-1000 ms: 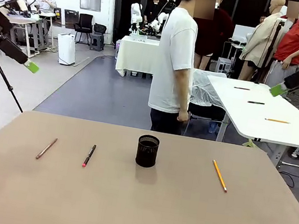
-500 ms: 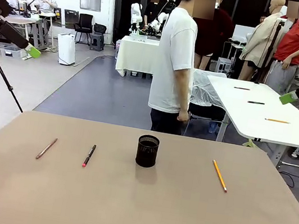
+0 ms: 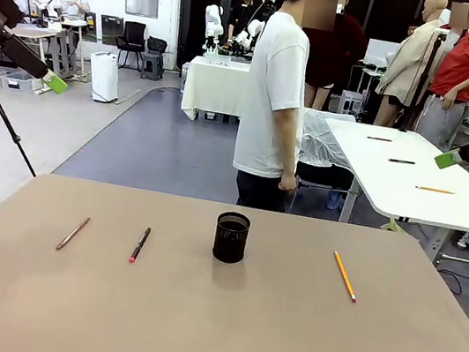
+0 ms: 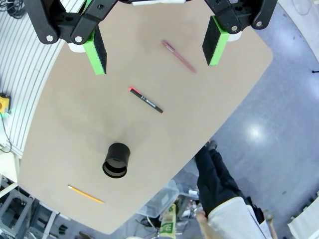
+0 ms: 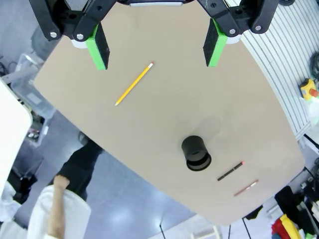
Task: Place the pens into the pen holder.
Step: Pick up a writing instrument from the table and place it into the Pen holder.
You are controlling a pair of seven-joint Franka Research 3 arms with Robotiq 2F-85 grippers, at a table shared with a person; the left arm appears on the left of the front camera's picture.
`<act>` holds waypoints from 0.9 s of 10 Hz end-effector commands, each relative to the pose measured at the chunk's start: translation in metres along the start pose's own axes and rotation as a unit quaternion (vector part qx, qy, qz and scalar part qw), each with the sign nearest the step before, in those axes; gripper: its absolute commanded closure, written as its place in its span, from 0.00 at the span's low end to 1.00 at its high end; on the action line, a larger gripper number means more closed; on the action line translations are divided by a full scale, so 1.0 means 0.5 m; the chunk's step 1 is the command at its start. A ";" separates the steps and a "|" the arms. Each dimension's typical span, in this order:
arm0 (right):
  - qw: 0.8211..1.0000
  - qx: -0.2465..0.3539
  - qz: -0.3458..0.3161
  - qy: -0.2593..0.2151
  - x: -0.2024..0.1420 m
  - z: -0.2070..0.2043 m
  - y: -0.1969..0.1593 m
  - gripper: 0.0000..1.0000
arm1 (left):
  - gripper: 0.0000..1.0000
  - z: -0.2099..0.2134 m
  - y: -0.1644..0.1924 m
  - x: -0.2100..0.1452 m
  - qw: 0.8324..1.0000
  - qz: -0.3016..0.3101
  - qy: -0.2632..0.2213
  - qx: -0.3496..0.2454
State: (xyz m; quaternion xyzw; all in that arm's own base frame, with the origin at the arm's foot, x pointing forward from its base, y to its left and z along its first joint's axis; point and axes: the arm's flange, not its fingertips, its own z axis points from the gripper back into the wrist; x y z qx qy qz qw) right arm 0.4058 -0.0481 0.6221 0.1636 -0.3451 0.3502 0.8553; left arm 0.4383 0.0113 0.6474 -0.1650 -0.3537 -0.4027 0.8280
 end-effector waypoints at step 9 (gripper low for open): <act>1.000 0.010 -0.002 0.001 0.000 0.003 0.002 0.00 | 0.00 0.004 0.001 0.002 1.000 -0.001 -0.003 0.004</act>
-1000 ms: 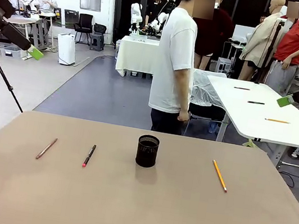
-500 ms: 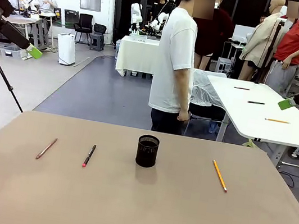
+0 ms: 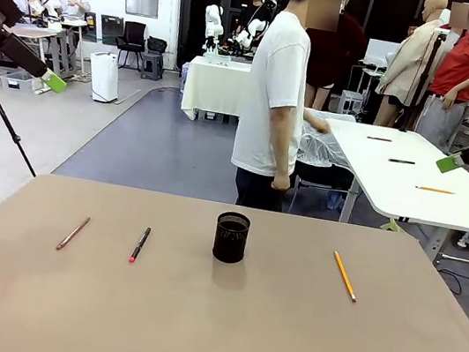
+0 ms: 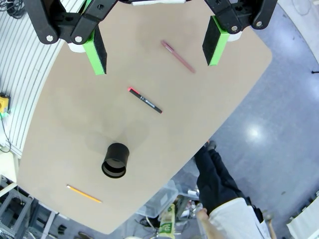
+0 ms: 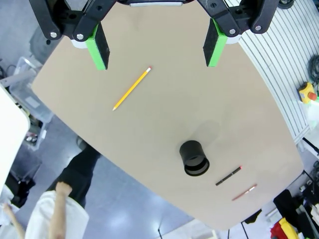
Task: Place the pens into the pen holder.
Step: Pick up a writing instrument from the table and place it into the Pen holder.
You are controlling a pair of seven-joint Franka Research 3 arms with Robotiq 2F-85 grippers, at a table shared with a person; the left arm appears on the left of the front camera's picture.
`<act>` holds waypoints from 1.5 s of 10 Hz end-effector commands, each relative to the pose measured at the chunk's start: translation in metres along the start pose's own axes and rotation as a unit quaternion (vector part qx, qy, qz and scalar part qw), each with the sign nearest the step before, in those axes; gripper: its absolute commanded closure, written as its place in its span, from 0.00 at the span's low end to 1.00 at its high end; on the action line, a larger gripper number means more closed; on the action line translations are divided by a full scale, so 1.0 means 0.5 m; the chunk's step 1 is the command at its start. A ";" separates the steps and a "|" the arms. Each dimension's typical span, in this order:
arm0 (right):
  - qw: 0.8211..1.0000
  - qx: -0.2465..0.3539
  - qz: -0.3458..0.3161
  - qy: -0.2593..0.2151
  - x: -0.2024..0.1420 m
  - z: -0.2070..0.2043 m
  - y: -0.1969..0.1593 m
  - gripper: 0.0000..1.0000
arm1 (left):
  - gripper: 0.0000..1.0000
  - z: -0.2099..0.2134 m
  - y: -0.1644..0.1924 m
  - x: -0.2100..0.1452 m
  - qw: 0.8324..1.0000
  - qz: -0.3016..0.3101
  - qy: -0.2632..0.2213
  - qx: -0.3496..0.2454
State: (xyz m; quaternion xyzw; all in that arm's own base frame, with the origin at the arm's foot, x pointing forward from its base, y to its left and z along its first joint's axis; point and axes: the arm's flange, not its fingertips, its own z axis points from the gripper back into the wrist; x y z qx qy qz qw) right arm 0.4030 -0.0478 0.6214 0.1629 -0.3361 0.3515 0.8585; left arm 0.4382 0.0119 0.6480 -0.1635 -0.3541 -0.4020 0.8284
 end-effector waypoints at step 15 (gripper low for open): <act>0.925 -0.172 -0.180 0.288 0.004 -0.568 -0.129 0.00 | 0.00 0.002 0.001 0.002 1.000 -0.001 -0.004 0.003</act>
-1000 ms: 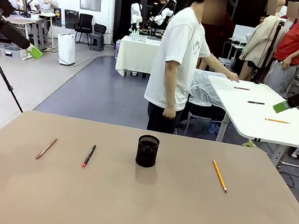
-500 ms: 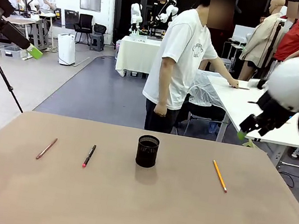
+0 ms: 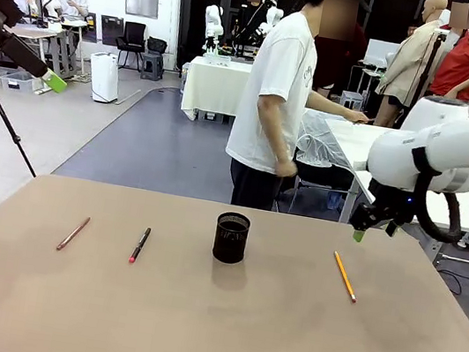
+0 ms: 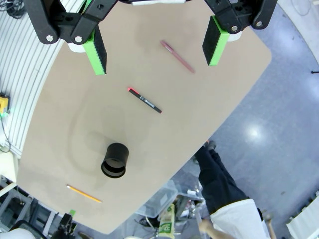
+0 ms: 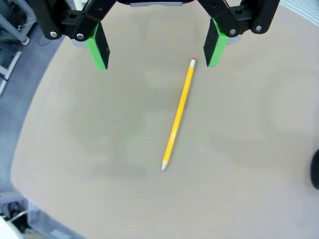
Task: Place the pens into the pen holder.
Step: Pick up a writing instrument from the table and place it into the Pen holder.
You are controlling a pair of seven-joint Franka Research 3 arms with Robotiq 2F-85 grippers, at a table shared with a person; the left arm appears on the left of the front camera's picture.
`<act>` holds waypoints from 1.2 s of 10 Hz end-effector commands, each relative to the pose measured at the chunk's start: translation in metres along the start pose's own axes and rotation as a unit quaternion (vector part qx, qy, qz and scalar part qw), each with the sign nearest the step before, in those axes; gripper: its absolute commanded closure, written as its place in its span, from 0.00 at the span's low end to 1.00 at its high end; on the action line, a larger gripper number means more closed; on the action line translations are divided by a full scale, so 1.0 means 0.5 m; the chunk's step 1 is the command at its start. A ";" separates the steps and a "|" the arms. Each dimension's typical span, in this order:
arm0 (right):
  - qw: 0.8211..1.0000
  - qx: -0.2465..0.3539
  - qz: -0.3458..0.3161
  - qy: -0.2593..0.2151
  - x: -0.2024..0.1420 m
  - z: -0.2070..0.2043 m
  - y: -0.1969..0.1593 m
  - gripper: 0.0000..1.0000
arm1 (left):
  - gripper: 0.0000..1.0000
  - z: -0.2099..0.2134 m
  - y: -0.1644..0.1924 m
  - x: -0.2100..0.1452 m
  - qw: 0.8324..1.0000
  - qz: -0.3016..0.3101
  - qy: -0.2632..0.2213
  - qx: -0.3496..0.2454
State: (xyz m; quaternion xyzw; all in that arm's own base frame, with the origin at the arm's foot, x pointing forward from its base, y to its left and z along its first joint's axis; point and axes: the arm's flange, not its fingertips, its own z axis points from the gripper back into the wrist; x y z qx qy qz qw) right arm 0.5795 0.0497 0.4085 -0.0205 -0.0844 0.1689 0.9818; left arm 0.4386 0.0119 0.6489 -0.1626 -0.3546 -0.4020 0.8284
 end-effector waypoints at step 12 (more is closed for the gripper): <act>0.995 0.000 -0.074 0.064 0.106 -0.140 0.000 0.00 | 0.00 0.001 0.000 0.001 1.000 -0.001 -0.004 0.002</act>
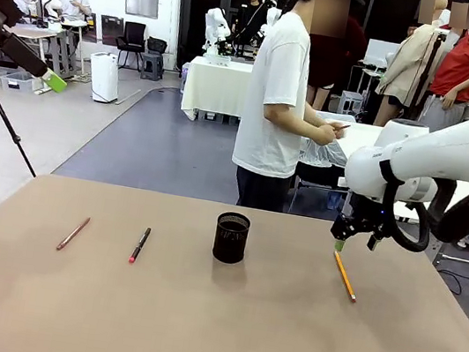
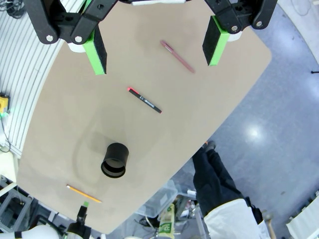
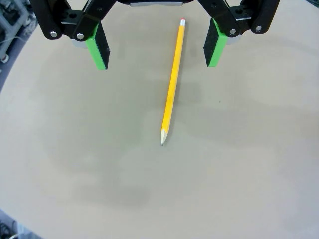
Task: Place the pens into the pen holder.
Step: Pick up a writing instrument from the table and place it into the Pen holder.
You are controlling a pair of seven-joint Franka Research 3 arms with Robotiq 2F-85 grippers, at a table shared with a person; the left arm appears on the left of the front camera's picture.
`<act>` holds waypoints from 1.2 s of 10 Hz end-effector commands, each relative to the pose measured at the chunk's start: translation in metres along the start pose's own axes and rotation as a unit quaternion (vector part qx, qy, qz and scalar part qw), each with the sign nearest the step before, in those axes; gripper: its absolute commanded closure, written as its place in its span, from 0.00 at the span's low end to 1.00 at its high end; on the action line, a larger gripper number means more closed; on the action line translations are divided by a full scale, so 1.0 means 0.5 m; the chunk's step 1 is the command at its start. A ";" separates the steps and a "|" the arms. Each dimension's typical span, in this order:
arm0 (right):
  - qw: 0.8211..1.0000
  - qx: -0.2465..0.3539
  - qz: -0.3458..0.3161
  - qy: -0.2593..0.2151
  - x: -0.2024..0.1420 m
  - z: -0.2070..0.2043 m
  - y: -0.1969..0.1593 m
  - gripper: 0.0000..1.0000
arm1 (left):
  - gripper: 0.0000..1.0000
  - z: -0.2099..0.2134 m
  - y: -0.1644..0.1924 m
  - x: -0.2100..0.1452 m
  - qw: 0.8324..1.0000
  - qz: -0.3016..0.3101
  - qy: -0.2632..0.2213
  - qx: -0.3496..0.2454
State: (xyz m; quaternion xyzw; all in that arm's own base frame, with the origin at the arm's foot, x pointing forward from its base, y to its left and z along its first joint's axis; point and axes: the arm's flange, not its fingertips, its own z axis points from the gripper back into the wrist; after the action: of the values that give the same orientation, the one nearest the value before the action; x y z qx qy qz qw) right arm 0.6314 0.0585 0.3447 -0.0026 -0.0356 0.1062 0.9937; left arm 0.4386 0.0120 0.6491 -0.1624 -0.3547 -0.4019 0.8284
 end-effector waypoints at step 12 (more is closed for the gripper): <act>0.995 -0.009 -0.052 0.081 0.052 -0.095 0.021 0.89 | 0.00 0.001 0.000 0.000 1.000 -0.001 -0.004 0.002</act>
State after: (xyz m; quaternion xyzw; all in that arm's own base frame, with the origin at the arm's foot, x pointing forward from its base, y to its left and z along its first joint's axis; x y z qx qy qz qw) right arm 0.6507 0.0702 0.2968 -0.0120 0.0352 0.0691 0.9969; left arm 0.4387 0.0120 0.6491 -0.1624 -0.3547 -0.4019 0.8284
